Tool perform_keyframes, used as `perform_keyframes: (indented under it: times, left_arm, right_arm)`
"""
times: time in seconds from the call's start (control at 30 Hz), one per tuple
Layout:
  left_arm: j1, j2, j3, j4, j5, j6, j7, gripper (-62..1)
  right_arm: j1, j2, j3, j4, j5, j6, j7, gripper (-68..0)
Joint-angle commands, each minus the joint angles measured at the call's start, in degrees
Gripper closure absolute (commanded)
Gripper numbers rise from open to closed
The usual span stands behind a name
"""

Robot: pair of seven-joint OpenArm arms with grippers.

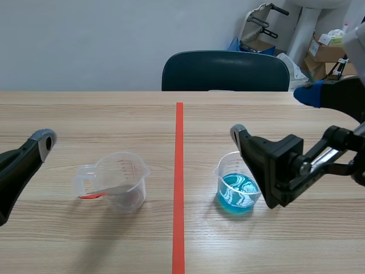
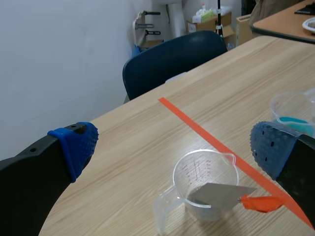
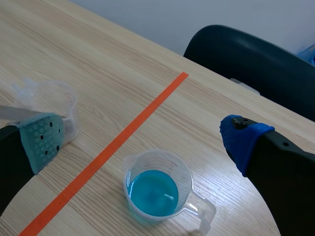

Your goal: Do the redox reaction experiment

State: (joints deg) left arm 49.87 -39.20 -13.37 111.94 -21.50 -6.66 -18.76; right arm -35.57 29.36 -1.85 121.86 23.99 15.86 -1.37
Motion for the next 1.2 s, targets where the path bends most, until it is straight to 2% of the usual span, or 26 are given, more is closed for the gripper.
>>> perform_keyframes:
  times: [0.0, 0.97, 1.17]
  left_arm:
    - [0.44, 0.46, -0.13, 0.20, -0.33, -0.15, -0.98, -62.3]
    - [0.44, 0.46, -0.13, 0.20, -0.33, -0.15, -0.63, -62.3]
    - [0.44, 0.46, -0.13, 0.20, -0.33, -0.15, -0.63, -62.3]
  right_arm:
    - [0.50, 0.46, 0.81, 0.07, 0.20, 0.02, 0.87, -67.9]
    - [0.50, 0.48, 0.81, 0.07, -0.48, 0.55, 1.77, -67.9]
    - [0.50, 0.48, 0.74, 0.07, -0.48, 4.31, 1.75, -67.9]
